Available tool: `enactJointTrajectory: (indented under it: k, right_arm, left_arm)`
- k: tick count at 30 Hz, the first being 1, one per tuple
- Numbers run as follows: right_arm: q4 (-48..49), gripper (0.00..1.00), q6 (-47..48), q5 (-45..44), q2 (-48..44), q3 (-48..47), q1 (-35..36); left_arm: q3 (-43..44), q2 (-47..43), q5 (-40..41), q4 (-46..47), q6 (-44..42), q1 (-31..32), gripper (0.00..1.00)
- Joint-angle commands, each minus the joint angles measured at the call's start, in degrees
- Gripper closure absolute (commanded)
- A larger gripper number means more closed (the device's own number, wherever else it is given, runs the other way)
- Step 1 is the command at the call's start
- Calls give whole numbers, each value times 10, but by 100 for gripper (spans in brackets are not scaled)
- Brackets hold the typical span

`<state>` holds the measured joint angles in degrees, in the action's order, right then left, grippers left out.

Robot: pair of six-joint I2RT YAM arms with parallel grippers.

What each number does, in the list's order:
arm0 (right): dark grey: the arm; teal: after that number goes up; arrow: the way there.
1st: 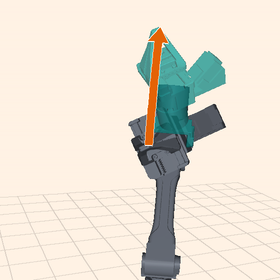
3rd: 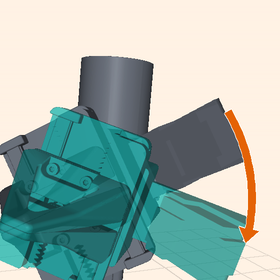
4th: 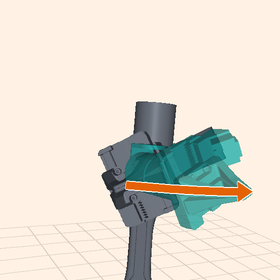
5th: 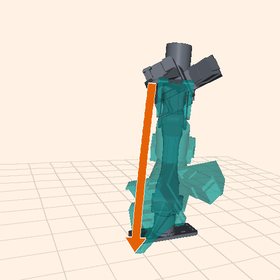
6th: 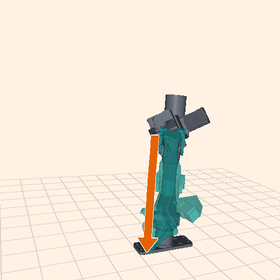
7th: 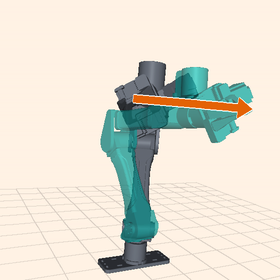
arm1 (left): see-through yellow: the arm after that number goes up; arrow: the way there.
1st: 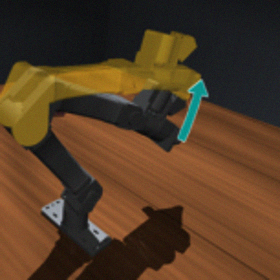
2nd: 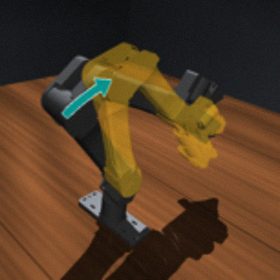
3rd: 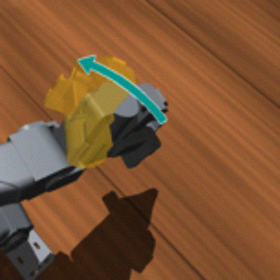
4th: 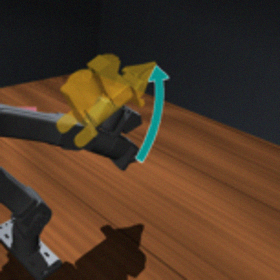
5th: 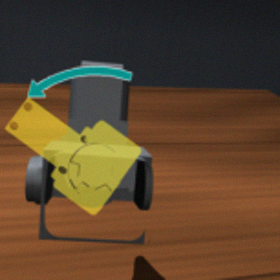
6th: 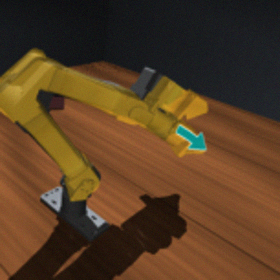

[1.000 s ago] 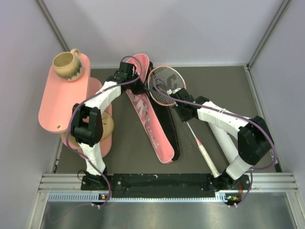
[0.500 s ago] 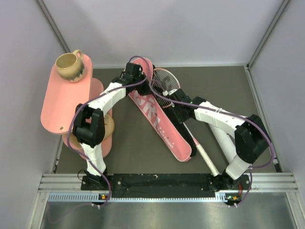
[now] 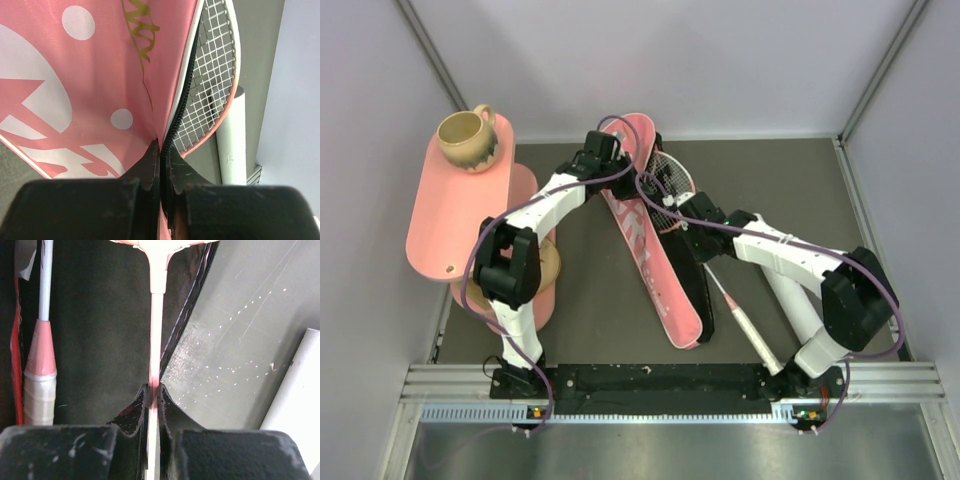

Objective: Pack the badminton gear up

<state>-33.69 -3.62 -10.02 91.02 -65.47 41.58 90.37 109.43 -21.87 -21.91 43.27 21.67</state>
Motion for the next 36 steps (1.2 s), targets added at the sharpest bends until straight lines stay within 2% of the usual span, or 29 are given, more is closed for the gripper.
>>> enactJointTrajectory:
  k: [1, 9, 13, 20, 23, 27, 29, 31, 34, 36]
  right_arm:
    - [60, 100, -53, -8, 7, -51, 9]
    - [164, 100, -126, 11, 67, -141, -24]
    - [223, 100, -137, -16, 95, -156, -44]
    - [371, 100, -175, -47, 122, -98, -45]
    - [432, 100, -212, -68, 111, -32, -41]
    - [439, 100, -253, -76, 108, -6, -38]
    - [417, 91, -259, -61, 110, -12, -39]
    - [355, 82, -250, -20, 107, -24, -42]
    - [284, 56, -207, 38, 70, -20, -52]
    - [255, 46, -185, 65, 28, 2, -62]
  left_arm:
    - [-2, -9, -54, 78, 3, 16, 100]
    - [-35, -15, -115, 125, 56, 40, 100]
    - [-50, -18, -147, 152, 81, 48, 100]
    - [-73, -19, -192, 219, 153, 63, 100]
    - [-80, -17, -208, 255, 171, 66, 100]
    - [-84, -12, -213, 269, 183, 67, 100]
    - [-83, -10, -215, 274, 187, 67, 100]
    - [-82, -8, -215, 272, 183, 66, 100]
    - [-78, -6, -215, 264, 175, 64, 100]
    - [-77, -5, -215, 256, 169, 64, 100]
